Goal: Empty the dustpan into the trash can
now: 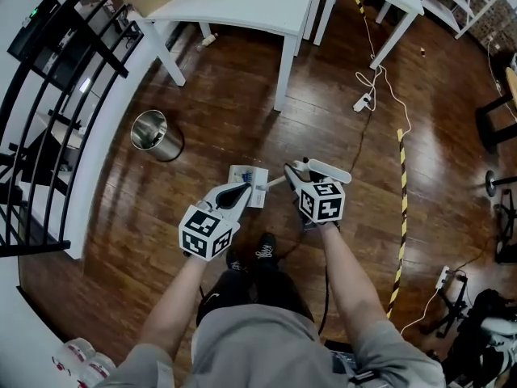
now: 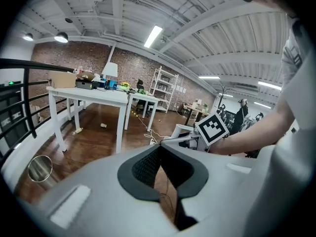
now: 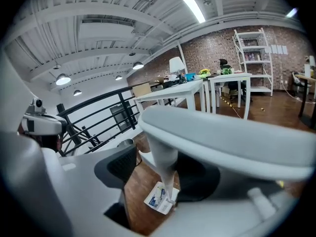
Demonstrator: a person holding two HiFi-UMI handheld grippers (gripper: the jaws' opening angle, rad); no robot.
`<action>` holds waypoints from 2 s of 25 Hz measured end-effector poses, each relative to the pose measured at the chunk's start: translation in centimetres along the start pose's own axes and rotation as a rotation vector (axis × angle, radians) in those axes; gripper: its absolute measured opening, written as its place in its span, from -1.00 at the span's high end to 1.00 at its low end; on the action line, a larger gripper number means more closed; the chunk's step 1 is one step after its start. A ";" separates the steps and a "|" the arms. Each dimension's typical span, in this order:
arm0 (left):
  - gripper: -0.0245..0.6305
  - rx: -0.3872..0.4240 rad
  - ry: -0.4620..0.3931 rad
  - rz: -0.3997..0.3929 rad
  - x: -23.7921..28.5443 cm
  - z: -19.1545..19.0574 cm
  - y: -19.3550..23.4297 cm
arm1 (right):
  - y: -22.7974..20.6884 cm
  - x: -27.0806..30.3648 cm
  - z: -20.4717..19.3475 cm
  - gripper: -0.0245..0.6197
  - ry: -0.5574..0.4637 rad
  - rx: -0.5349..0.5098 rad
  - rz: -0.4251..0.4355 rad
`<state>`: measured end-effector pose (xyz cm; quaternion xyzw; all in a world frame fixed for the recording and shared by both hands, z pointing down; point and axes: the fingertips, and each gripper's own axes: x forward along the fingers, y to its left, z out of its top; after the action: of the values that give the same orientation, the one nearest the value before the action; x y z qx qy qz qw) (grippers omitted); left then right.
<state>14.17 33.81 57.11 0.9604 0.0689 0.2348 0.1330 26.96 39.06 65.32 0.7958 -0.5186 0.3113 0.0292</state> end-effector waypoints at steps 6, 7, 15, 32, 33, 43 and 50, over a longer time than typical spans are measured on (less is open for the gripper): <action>0.91 -0.026 0.002 0.037 -1.0 -0.7 0.9 | 0.1 1.2 0.4 0.28 0.027 -0.021 0.006; 0.91 -0.030 0.002 0.044 -1.2 -0.7 1.1 | 0.1 1.4 0.6 0.28 0.029 -0.023 0.007; 0.91 -0.044 -0.024 0.124 -3.6 0.0 3.8 | 2.3 2.6 3.0 0.30 0.012 -0.120 0.051; 0.91 -0.060 -0.113 0.271 -9.8 2.3 8.0 | 9.7 1.7 14.2 0.31 -0.092 -0.316 0.166; 0.91 -0.057 -0.120 0.284 -10.4 2.7 8.3 | 10.3 1.7 14.9 0.31 -0.099 -0.322 0.176; 0.91 -0.032 -0.199 0.385 -18.1 6.3 16.8 | 19.0 4.7 21.7 0.31 -0.161 -0.366 0.249; 0.91 0.016 -0.249 0.371 -23.1 10.3 24.4 | 27.3 6.9 29.1 0.31 -0.246 -0.402 0.278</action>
<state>0.36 3.73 45.33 0.9793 -0.1241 0.1342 0.0873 19.32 10.21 38.03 0.7271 -0.6738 0.1044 0.0804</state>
